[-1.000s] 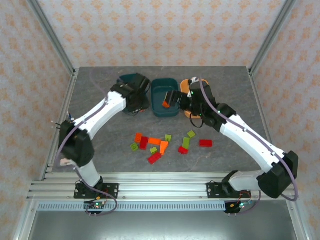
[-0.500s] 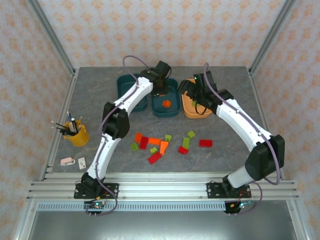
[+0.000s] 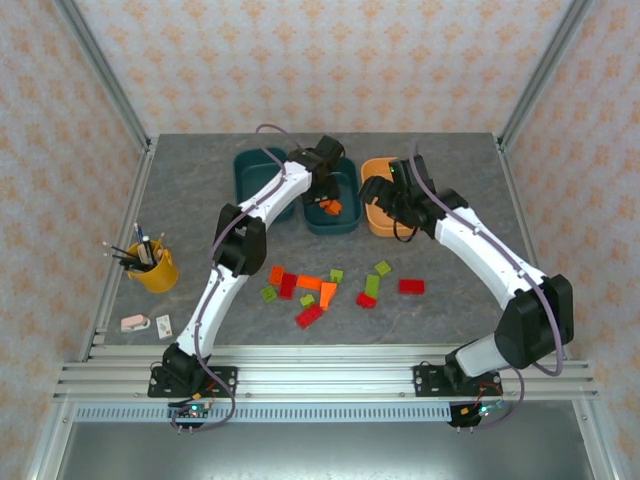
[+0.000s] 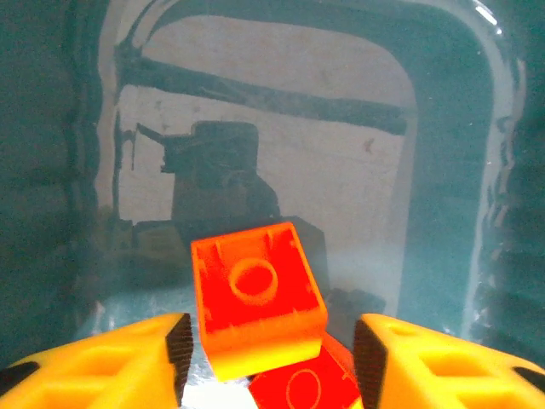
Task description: Sort the legos into containers by color
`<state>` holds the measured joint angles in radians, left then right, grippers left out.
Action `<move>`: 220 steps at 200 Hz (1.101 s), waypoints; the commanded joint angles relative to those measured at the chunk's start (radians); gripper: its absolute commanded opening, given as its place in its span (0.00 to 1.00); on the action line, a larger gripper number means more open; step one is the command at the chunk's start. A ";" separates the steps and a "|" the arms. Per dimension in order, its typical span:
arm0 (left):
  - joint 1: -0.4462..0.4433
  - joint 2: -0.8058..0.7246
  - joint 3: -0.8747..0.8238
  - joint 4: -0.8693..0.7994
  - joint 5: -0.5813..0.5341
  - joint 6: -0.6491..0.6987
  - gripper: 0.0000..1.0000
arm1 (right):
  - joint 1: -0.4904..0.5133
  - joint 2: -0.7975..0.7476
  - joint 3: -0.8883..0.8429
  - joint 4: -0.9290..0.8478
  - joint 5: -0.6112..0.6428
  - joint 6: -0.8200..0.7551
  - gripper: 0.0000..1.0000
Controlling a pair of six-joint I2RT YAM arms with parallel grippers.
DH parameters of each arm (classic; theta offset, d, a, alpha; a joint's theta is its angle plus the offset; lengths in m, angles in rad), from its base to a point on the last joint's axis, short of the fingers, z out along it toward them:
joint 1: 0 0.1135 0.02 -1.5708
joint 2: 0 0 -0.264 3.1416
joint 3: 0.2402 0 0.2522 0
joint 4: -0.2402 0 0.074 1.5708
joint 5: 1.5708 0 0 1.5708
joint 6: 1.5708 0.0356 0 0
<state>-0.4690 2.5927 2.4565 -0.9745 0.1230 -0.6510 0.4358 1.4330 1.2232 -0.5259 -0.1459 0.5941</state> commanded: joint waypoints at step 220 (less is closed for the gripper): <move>-0.172 -1.421 -1.418 0.343 0.092 -0.104 0.82 | 0.124 0.097 -0.181 -0.217 0.163 0.504 0.65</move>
<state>-0.6315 1.2659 1.1435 -0.7052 0.2138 -0.7017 0.5560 1.4815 1.0595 -0.7658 -0.0280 0.9451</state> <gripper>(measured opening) 0.817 0.669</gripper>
